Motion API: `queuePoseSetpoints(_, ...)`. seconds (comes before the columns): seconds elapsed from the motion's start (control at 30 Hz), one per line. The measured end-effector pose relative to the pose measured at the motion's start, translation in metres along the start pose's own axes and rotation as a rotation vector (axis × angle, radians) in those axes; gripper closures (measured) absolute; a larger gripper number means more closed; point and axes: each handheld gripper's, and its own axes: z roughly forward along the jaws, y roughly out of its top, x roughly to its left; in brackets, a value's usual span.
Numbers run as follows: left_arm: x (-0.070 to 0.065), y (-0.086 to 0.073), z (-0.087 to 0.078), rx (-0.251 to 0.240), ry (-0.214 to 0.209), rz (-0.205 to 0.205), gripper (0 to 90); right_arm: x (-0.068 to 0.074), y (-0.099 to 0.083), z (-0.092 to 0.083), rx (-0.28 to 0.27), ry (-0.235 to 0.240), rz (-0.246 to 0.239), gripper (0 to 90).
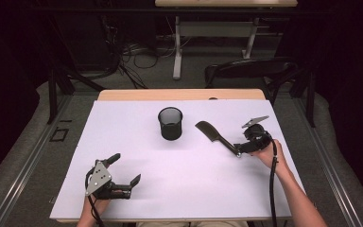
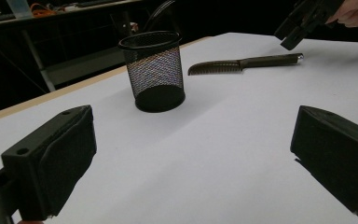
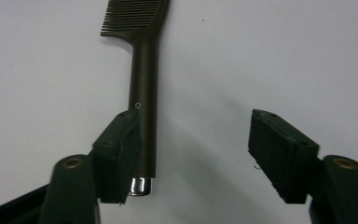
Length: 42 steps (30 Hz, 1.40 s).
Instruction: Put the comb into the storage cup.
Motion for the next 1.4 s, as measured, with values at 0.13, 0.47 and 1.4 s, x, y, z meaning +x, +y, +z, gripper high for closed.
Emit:
queuePoseSetpoints(0.13, 0.0, 0.0, 0.001, 0.001, -0.001, -0.001, 0.2, 0.002, 0.002, -0.002, 0.0, 0.017, -0.009, 23.2)
queuePoseSetpoints(0.47, -0.001, 0.0, 0.001, 0.0, -0.001, -0.001, 0.2, 0.011, 0.007, -0.003, -0.001, 0.056, -0.049, 12.7)
queuePoseSetpoints(1.4, 0.0, 0.0, 0.0, 0.005, 0.003, 0.003, 0.2, 0.029, 0.029, 0.008, 0.061, 0.107, -0.131, 0.0)
